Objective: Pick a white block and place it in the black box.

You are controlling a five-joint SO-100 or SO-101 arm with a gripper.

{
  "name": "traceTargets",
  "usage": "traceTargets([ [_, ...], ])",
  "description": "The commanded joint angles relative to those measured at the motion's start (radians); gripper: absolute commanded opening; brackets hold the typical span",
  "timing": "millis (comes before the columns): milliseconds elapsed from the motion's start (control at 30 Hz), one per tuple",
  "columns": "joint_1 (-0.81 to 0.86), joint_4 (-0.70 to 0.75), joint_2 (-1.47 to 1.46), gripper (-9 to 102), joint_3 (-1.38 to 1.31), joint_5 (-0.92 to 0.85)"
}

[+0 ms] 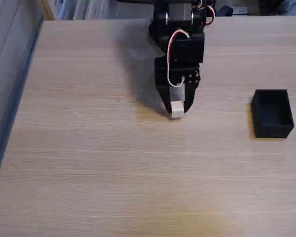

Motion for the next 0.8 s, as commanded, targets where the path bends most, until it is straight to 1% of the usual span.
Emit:
traceTargets([
  [0,-0.069,0.046,0.212,0,0.067,-0.005],
  [167,-0.221,0.140,0.462,0,0.138,0.037],
  [233,-0.296,0.160,0.503,0,0.132,0.061],
  [333,-0.397,0.147,0.503,0,0.100,0.086],
  [533,-0.538,-0.006,0.408,0,0.052,0.091],
  [767,-0.595,-0.189,0.158,0,-0.074,0.089],
])
